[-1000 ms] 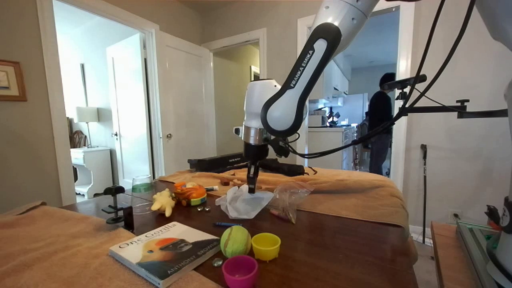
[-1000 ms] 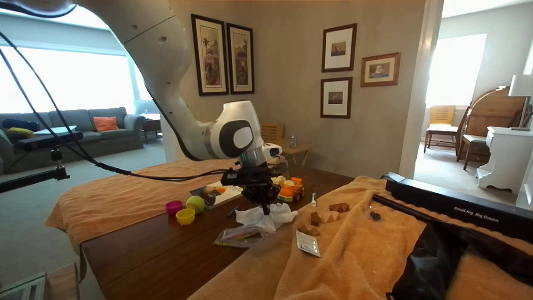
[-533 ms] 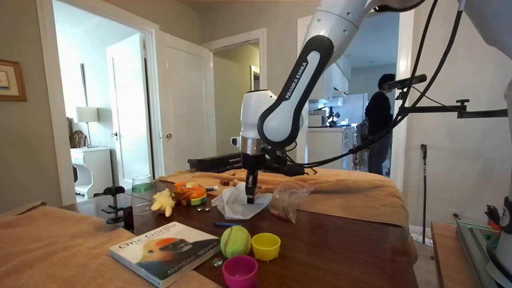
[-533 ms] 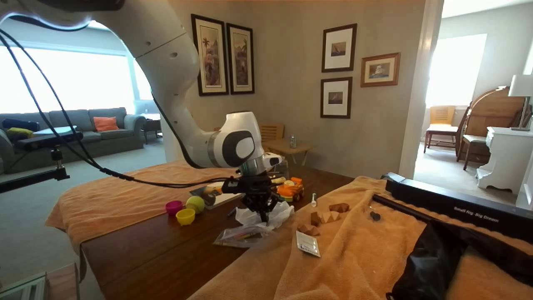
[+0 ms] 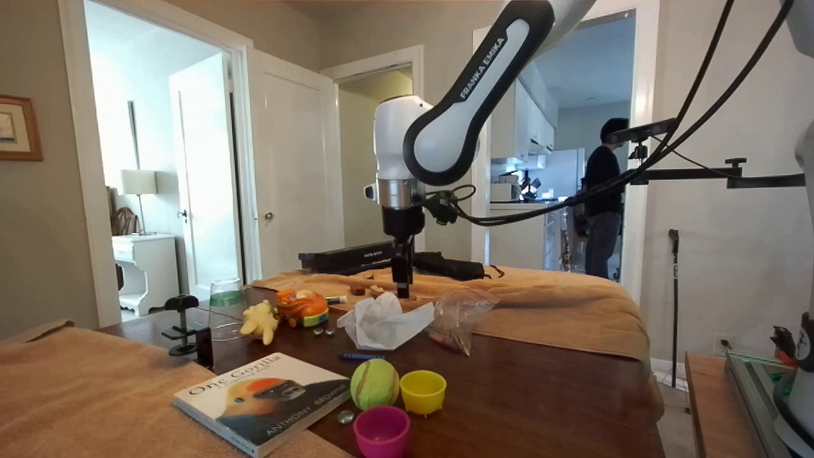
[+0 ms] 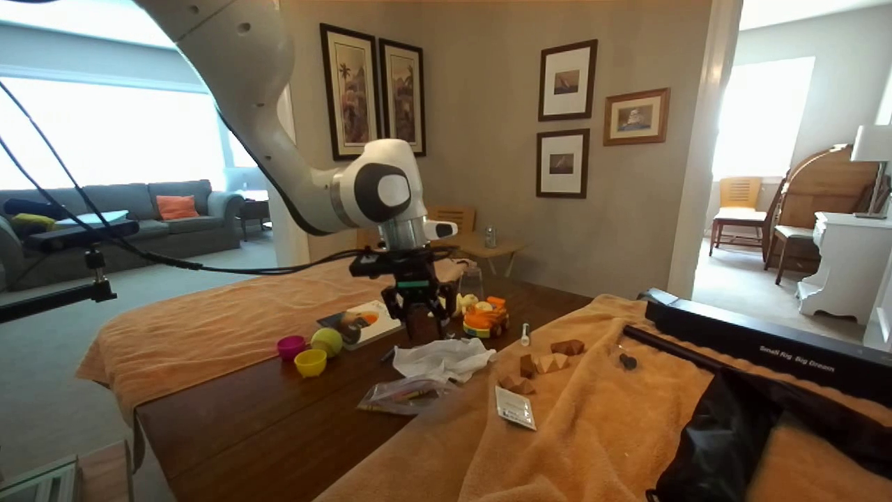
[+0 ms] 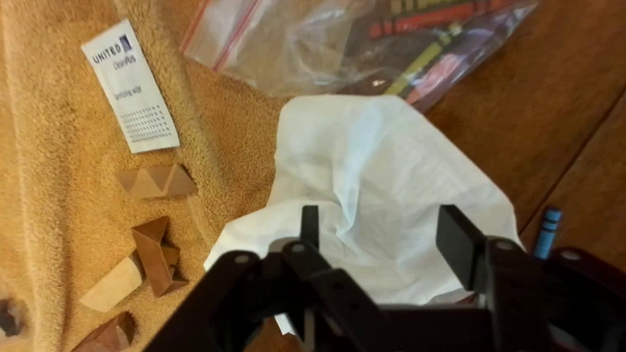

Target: Wipe the toy car with the white cloth

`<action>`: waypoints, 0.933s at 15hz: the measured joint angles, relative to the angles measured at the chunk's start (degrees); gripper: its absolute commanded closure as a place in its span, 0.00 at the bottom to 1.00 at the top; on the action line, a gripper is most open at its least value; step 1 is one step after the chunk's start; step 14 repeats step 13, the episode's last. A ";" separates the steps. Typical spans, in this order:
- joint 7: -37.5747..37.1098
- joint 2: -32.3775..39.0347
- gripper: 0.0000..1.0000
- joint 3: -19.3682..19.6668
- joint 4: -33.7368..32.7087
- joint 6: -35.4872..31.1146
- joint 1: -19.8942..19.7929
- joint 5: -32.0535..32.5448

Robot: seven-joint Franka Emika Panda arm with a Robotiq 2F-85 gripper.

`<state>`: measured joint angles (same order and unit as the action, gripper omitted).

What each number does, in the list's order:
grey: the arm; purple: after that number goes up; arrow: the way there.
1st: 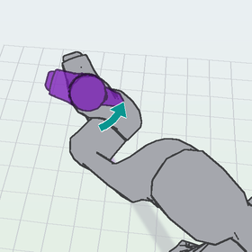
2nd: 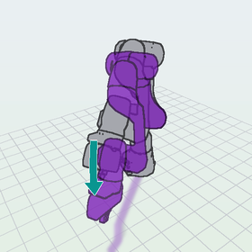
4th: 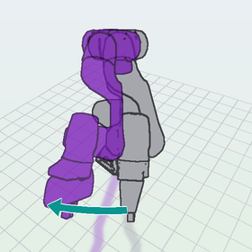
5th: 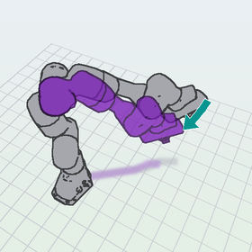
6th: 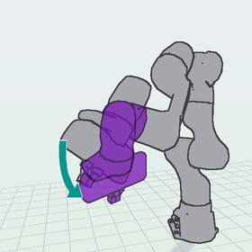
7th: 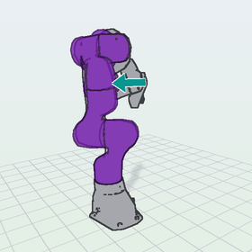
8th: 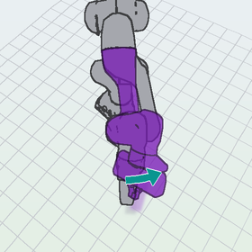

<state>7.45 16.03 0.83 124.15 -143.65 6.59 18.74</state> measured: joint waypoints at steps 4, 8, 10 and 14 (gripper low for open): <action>-3.66 -8.96 0.03 -3.32 2.34 13.81 0.53 -4.80; -3.66 -16.01 0.00 -5.30 4.87 18.15 0.53 -8.60; -3.66 -16.38 0.00 -5.28 5.47 18.16 0.42 -8.62; -3.66 -16.36 0.00 -5.27 5.88 18.16 0.38 -8.63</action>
